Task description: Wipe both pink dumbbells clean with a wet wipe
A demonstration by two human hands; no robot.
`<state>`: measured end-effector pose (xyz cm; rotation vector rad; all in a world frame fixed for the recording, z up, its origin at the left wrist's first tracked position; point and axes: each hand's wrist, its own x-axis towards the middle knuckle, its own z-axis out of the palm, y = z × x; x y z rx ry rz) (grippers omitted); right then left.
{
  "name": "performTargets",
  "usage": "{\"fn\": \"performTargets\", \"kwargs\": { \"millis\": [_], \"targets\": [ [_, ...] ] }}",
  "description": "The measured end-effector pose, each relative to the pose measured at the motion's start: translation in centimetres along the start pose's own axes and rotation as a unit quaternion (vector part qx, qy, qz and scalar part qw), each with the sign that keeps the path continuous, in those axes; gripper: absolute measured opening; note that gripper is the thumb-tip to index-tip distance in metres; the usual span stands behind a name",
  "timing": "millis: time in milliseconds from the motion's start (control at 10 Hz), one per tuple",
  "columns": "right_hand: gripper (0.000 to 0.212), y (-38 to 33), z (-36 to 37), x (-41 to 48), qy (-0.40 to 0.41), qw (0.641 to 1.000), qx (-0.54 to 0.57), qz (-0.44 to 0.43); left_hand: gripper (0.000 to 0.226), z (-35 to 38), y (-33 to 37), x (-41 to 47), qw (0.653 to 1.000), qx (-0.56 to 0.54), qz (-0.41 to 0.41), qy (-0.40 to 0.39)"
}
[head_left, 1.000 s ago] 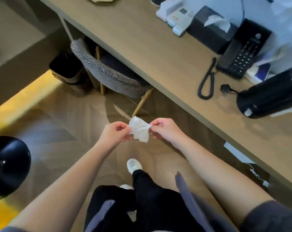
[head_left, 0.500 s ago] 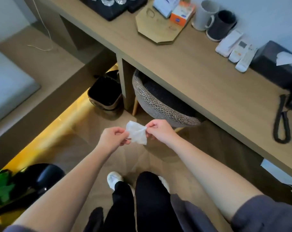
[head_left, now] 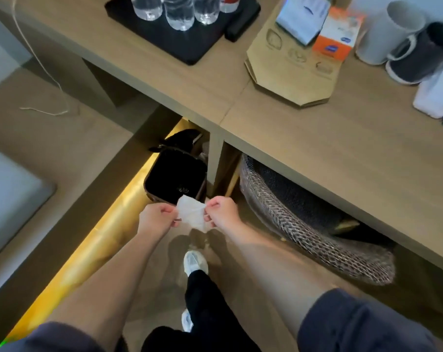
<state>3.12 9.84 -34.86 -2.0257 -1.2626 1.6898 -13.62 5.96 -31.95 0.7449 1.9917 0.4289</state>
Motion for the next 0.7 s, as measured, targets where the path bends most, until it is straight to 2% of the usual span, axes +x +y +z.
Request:
{"fn": "performTargets", "kwargs": {
  "millis": [200, 300, 400, 500, 600, 700],
  "targets": [
    [0.019, -3.1, 3.5, 5.9, 0.005, 0.999, 0.018, 0.028, 0.024, -1.8, 1.2, 7.5, 0.998, 0.060, 0.018, -0.022],
    [0.019, -4.6, 4.6, 8.5, 0.032, 0.998, 0.026, 0.038, 0.019, -2.2, 1.9, 10.4, 0.995, 0.092, 0.039, -0.019],
    [0.035, -5.2, 4.7, 11.0, -0.039, 0.997, 0.019, 0.069, 0.041, -2.5, 1.9, 13.2, 0.986, 0.153, 0.037, -0.058],
    [0.073, -4.2, 3.6, 11.7, -0.102, 0.987, -0.101, 0.065, 0.068, -3.1, 1.5, 13.8, 0.972, 0.215, 0.024, -0.087],
    [0.075, -3.9, 2.1, 9.9, -0.085, 0.963, -0.255, 0.021, 0.066, -4.4, 1.7, 12.3, 0.957, 0.268, 0.036, -0.105],
    [0.072, -4.6, 0.6, 7.0, -0.072, 0.931, -0.356, -0.029, 0.068, -6.4, 3.3, 10.3, 0.927, 0.351, 0.069, -0.110]
  ]
}}
